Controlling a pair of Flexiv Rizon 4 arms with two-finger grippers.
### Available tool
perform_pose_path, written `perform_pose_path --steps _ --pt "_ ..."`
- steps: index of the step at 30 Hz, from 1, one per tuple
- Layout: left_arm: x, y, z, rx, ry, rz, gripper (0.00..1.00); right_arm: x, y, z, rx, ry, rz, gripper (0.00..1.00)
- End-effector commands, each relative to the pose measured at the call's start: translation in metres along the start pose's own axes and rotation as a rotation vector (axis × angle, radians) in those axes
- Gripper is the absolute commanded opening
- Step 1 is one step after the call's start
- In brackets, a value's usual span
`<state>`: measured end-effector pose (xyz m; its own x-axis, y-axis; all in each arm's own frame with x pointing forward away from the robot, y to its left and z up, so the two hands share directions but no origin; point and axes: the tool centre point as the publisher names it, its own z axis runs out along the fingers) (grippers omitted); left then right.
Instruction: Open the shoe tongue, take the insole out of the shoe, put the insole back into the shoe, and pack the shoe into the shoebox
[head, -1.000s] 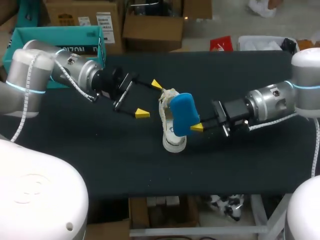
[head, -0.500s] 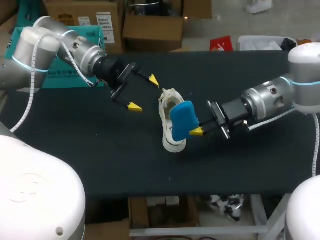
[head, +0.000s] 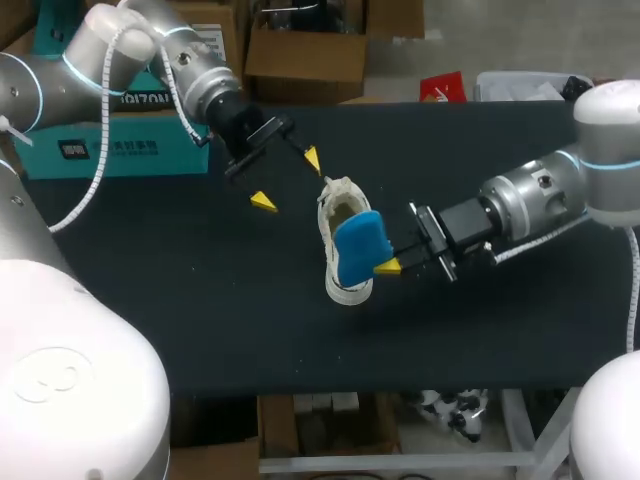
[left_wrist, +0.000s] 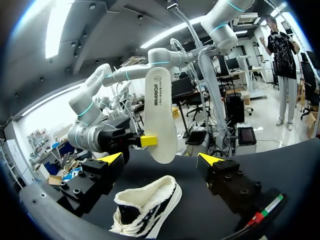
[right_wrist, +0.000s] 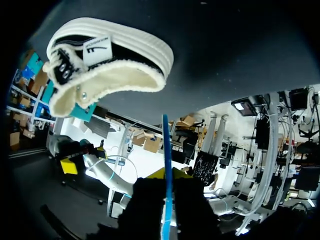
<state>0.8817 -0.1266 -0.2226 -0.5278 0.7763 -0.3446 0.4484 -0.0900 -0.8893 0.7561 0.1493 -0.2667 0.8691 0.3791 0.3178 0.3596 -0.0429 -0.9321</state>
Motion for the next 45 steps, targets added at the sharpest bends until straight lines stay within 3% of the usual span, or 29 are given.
perform_pose_path --steps 1,10,19,45 --pt "-0.0007 0.0030 -0.0017 0.007 0.027 0.001 1.00 0.0019 0.0010 0.0007 0.008 -0.005 -0.004 0.00" --pt "-0.0001 0.0066 -0.0019 -0.017 0.023 -0.008 1.00 0.0024 -0.0022 0.0030 0.016 -0.028 -0.017 0.00" --pt "-0.0002 0.0092 -0.0022 -0.043 0.013 -0.025 1.00 0.0021 -0.0041 0.0074 0.062 -0.106 -0.016 0.00" --pt "-0.0002 0.0092 -0.0022 -0.043 0.013 -0.025 1.00 0.0020 -0.0042 0.0077 0.063 -0.107 -0.016 0.00"
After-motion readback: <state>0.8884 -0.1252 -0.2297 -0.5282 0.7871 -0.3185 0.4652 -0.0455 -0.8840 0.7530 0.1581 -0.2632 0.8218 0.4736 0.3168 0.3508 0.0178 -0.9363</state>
